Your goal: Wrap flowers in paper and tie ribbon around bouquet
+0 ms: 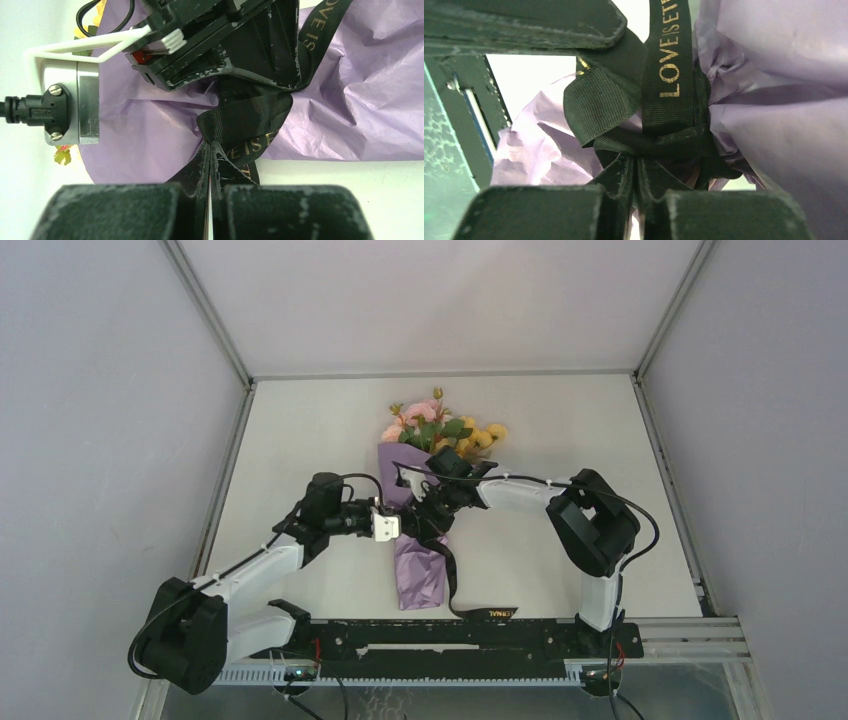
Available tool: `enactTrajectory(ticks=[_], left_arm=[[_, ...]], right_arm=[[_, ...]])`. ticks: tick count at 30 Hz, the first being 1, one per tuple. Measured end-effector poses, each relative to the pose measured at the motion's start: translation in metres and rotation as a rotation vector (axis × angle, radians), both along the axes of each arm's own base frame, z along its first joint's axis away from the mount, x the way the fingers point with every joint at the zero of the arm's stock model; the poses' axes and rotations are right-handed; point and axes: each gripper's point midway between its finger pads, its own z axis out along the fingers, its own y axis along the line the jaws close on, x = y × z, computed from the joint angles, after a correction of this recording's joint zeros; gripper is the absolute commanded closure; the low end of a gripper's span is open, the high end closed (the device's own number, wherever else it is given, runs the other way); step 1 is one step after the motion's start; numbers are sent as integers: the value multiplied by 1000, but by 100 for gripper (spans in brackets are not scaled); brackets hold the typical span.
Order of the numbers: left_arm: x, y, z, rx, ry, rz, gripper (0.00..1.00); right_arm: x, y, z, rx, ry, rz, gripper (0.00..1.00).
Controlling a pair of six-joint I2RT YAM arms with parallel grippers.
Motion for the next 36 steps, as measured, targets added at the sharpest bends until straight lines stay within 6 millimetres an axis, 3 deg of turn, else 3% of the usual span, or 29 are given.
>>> enactTrajectory(ticks=[8, 17, 28, 32, 36], left_arm=[[3, 2, 1, 7, -16, 11, 100], [11, 7, 3, 20, -49, 34, 100], [22, 12, 8, 45, -127, 42, 100], [24, 13, 8, 55, -152, 38, 100], [22, 16, 3, 65, -148, 36, 100]], right_arm=[[11, -9, 7, 5, 9, -63, 100], [47, -28, 59, 82, -116, -169, 100], [83, -56, 56, 6, -205, -306, 100], [83, -55, 60, 16, -210, -307, 93], [76, -50, 66, 56, -183, -269, 80]])
